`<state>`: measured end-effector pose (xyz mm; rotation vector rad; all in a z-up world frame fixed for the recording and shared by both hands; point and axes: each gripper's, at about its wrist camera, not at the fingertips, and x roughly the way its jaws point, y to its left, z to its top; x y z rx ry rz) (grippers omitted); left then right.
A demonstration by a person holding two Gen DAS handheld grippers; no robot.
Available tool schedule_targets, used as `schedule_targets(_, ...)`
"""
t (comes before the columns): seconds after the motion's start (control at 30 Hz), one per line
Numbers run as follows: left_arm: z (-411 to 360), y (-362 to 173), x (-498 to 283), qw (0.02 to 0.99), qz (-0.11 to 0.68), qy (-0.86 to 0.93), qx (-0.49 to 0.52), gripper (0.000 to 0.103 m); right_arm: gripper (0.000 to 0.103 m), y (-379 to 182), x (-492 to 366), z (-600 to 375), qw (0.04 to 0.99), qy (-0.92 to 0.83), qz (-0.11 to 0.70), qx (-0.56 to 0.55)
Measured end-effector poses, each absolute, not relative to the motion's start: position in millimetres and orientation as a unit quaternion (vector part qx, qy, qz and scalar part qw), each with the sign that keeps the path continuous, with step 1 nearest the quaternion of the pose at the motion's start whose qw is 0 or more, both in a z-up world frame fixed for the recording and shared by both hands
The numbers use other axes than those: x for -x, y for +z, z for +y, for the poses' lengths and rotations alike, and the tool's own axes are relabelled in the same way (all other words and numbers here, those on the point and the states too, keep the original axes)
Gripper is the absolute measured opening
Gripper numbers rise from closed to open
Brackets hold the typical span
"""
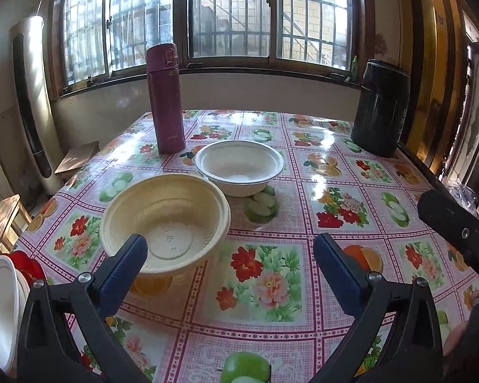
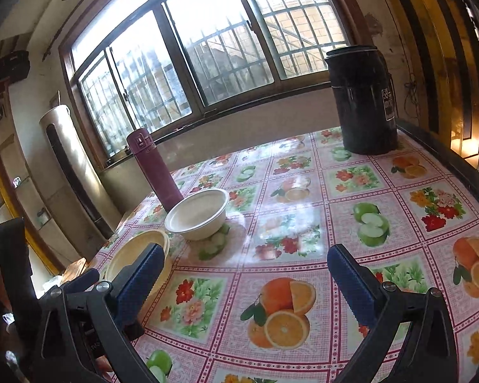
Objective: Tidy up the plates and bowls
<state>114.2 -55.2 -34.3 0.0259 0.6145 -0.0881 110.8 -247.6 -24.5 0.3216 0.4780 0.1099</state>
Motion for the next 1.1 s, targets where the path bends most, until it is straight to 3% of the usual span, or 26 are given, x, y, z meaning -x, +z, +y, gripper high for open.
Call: schedule_targets(1.1,-46,-55,-128,0.936,0.348,-0.062,0.002,0.103,0.103,-42,-119,-240,0.949,0.047,0.263,-0.170)
